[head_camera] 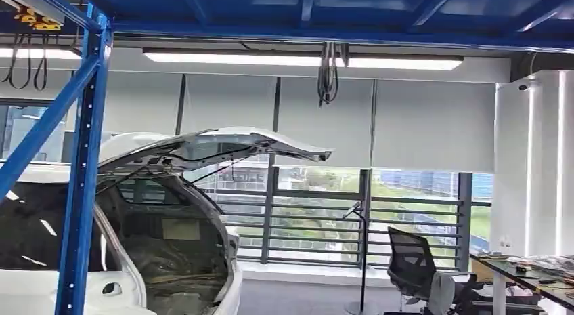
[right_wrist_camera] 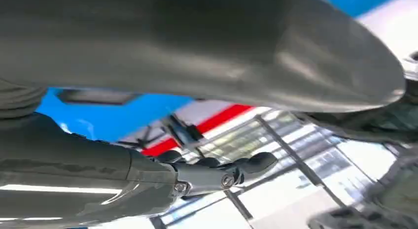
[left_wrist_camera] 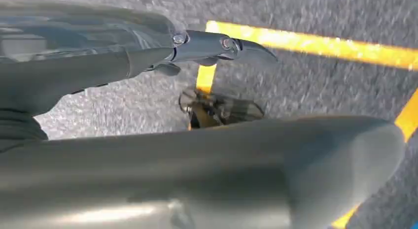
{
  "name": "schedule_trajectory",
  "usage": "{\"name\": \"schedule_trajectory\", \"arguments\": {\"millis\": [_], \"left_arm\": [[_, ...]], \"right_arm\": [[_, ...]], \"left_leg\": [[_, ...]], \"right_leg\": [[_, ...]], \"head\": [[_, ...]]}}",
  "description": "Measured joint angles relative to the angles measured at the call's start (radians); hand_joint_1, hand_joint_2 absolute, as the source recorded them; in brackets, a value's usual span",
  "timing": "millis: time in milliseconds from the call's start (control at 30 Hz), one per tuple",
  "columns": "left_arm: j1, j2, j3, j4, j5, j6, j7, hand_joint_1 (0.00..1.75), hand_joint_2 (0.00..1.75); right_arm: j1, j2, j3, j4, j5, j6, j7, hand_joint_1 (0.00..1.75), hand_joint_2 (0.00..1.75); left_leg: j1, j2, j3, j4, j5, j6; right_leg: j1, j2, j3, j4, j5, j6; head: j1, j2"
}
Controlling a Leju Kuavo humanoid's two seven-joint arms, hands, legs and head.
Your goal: Take the parts from the cabinet and place them on the table.
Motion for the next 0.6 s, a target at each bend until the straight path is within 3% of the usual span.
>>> {"name": "schedule_trajectory", "arguments": {"millis": [67,100,133,167,200,233,433,600], "left_arm": [[0.001,-0.001,0.003,0.0,0.003,0.001,0.0,0.0,0.0],[0.002,-0.003,0.003,0.0,0.005,0.001,0.0,0.0,0.0],[-0.001,-0.008,0.005,0.0,0.007,0.001,0.0,0.0,0.0],[-0.001,-0.012,0.005,0.0,0.011,0.002,0.0,0.0,0.0],[0.002,-0.013,0.007,0.0,0.013,0.002,0.0,0.0,0.0],[0.003,-0.014,0.01,0.0,0.015,0.002,0.0,0.0,0.0],[0.0,-0.014,0.02,0.0,0.019,0.011,-0.002,0.0,0.0],[-0.003,-0.014,0.025,0.0,0.018,0.013,-0.002,0.0,0.0]], "right_arm": [[0.034,0.0,-0.02,-0.027,0.053,-0.032,0.002,0.0,0.0],[0.048,0.0,-0.027,-0.039,0.095,-0.053,0.004,0.0,0.0],[0.063,0.004,-0.031,-0.047,0.15,-0.078,0.014,0.0,1.75],[0.077,0.006,-0.035,-0.059,0.194,-0.097,0.022,0.0,1.75],[0.103,0.009,-0.04,-0.077,0.238,-0.118,0.033,0.0,1.75],[0.123,0.018,-0.039,-0.086,0.272,-0.134,0.041,0.0,1.75],[0.212,0.066,-0.047,-0.134,0.571,-0.26,0.162,0.0,1.75],[0.251,0.093,-0.04,-0.137,0.722,-0.283,0.301,0.0,1.75]], "left_leg": [[-0.001,0.0,0.025,-0.001,-0.017,-0.001],[0.001,-0.001,0.032,-0.005,-0.023,-0.005],[0.002,-0.002,0.035,-0.007,-0.024,-0.007],[0.001,-0.003,0.03,-0.008,-0.028,-0.014],[-0.001,-0.002,0.038,-0.002,-0.023,-0.017],[-0.003,-0.001,0.048,-0.012,-0.03,-0.011],[-0.003,0.0,0.063,-0.035,-0.038,-0.012],[-0.002,0.0,0.064,-0.038,-0.038,-0.015]], "right_leg": [[0.017,0.0,0.051,-0.165,0.123,-0.016],[0.029,-0.001,0.07,-0.212,0.144,-0.027],[0.032,-0.001,0.062,-0.21,0.102,-0.038],[0.034,0.0,0.07,-0.232,0.113,-0.052],[0.033,0.002,0.076,-0.241,0.136,-0.047],[0.028,0.003,0.087,-0.247,0.136,-0.024],[0.029,0.005,0.088,-0.247,0.128,-0.032],[0.029,0.004,0.088,-0.246,0.126,-0.035]], "head": [[0.0,0.0],[0.0,0.0],[-0.001,0.0],[-0.001,0.001],[0.0,0.0],[0.0,0.0],[0.0,0.0],[0.0,0.0]]}}
